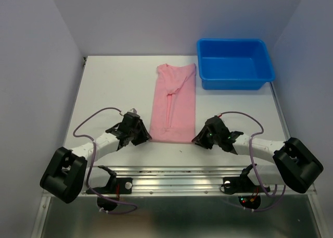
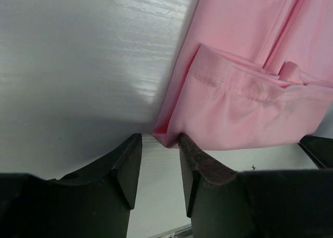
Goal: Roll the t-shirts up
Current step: Roll the T-shirt to the center of the board.
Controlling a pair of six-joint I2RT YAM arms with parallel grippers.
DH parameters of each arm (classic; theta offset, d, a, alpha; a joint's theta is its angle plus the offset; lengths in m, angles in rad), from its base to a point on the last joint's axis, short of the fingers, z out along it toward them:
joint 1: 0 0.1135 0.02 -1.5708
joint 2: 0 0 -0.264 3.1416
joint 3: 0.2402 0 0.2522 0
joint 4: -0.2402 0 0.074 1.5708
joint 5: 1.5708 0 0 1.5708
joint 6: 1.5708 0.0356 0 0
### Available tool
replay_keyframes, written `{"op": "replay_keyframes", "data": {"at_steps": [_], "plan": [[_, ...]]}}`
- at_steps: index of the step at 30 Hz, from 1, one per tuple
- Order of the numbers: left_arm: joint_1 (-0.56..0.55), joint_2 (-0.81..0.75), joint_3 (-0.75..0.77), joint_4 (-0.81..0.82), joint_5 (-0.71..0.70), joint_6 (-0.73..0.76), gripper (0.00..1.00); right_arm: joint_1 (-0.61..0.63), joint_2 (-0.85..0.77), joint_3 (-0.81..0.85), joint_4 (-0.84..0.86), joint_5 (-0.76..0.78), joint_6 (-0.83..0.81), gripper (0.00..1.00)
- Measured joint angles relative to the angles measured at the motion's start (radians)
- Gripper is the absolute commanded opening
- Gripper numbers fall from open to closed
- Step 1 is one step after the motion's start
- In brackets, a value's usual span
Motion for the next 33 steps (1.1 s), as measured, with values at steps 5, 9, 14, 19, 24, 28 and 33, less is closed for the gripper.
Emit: {"op": "replay_keyframes", "data": {"at_steps": [5,9,14,19,24,28,33], "plan": [[0.000,0.048,0.004,0.036,0.016,0.005,0.37,0.000,-0.001,-0.010,0.005,0.000,0.004,0.24],[0.000,0.053,0.004,0.041,0.019,0.004,0.30,0.000,0.000,-0.010,0.006,-0.001,0.003,0.22],[0.000,0.054,0.004,0.037,0.019,0.002,0.00,0.000,0.008,-0.010,0.008,-0.002,-0.001,0.05],[0.000,0.063,0.010,0.031,0.028,-0.003,0.00,0.000,0.009,-0.010,0.004,-0.001,0.000,0.01],[0.000,0.063,0.023,0.004,0.033,-0.003,0.00,0.000,-0.015,-0.006,-0.029,0.005,-0.001,0.01],[0.000,0.063,0.037,-0.030,0.040,-0.005,0.00,0.000,-0.029,0.001,-0.053,0.005,-0.001,0.01],[0.000,0.063,0.080,-0.084,0.042,-0.012,0.00,0.000,-0.031,0.023,-0.081,0.009,-0.001,0.01]]}}
